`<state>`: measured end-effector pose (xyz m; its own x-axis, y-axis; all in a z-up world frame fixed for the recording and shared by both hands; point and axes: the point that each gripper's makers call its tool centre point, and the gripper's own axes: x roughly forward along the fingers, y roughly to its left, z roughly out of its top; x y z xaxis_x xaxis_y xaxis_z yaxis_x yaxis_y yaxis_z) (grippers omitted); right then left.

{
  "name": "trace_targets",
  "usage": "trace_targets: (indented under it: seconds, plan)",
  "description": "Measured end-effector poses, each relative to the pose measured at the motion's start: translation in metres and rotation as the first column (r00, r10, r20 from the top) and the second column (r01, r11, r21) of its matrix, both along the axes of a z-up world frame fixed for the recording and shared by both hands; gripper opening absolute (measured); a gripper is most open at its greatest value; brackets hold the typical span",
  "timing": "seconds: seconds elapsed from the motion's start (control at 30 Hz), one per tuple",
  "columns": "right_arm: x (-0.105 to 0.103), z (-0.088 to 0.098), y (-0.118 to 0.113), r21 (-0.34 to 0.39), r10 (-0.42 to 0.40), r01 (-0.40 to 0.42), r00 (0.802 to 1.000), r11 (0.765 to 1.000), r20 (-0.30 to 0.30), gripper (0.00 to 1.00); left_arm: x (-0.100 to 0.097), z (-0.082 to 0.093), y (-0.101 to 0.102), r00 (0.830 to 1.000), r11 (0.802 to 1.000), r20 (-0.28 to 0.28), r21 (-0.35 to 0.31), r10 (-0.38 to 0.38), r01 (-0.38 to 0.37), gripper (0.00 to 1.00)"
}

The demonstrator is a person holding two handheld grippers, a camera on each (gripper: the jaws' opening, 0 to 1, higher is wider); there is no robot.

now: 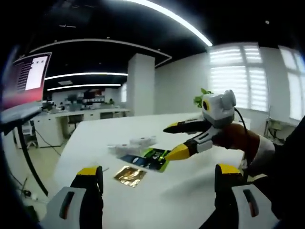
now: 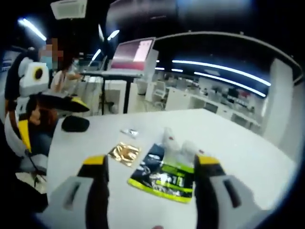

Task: Arrange the skincare products in the storage area until every visible bottle or jar stands upright without overlapping.

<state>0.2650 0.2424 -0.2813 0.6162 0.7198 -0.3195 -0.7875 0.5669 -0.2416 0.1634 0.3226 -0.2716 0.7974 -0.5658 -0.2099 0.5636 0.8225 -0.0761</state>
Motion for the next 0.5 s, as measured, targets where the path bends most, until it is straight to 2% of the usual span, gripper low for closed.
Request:
trace_targets:
  seconds: [0.33,0.5]
  plan:
    - [0.011,-0.005,0.010,-0.021,0.000,0.000,1.000,1.000,-0.012,0.74,0.001,-0.001,0.008,1.000,1.000,-0.002,-0.005,0.016,-0.016,0.99]
    - [0.021,-0.007,0.014,-0.017,0.000,-0.001,0.998,1.000,-0.060,0.83,0.001,-0.003,0.008,1.000,1.000,-0.011,-0.002,0.008,-0.008,0.99]
